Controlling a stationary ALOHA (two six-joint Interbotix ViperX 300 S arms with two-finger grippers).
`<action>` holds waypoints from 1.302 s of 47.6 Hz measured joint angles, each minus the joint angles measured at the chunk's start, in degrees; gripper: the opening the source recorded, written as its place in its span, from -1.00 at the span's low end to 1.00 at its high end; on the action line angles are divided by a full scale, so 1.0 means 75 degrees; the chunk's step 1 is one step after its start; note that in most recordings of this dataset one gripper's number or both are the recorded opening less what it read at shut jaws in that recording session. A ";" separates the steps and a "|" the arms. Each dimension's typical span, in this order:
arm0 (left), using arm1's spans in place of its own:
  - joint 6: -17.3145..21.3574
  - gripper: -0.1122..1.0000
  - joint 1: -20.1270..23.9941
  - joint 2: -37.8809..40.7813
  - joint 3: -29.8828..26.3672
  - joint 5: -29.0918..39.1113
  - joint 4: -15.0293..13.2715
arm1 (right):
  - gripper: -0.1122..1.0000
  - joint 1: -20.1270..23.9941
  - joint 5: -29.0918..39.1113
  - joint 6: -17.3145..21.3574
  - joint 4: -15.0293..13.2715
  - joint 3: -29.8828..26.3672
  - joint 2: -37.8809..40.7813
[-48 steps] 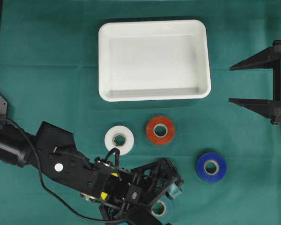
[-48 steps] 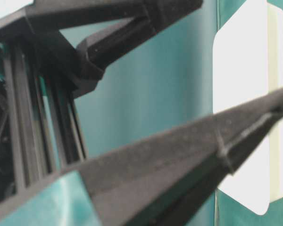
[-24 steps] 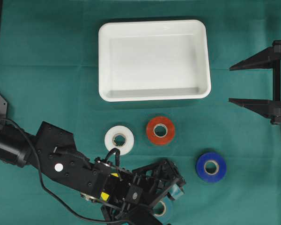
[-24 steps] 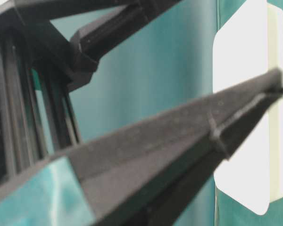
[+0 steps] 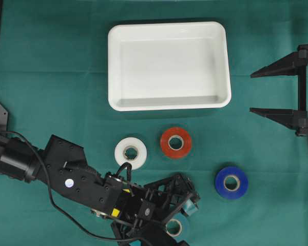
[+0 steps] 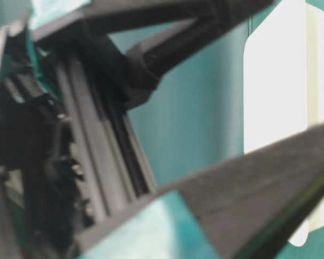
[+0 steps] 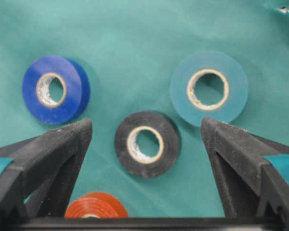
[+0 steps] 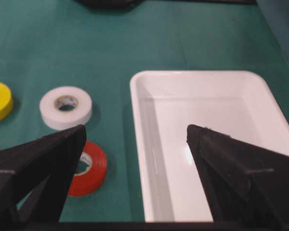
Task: Pick up the tape from a random location and place it into the white case.
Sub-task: 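Lower the left gripper and insert one finger into the teal roll's hole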
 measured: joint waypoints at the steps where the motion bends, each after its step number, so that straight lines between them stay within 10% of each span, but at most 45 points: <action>1: 0.0000 0.95 0.0000 0.0012 0.0035 -0.0035 0.0000 | 0.86 0.0000 0.0000 -0.0012 0.0000 0.0000 0.0012; 62: 0.0035 0.95 0.0000 0.1793 0.0129 -0.1301 -0.0023 | 0.86 0.0012 0.0176 -0.0012 -0.0023 0.0047 0.0293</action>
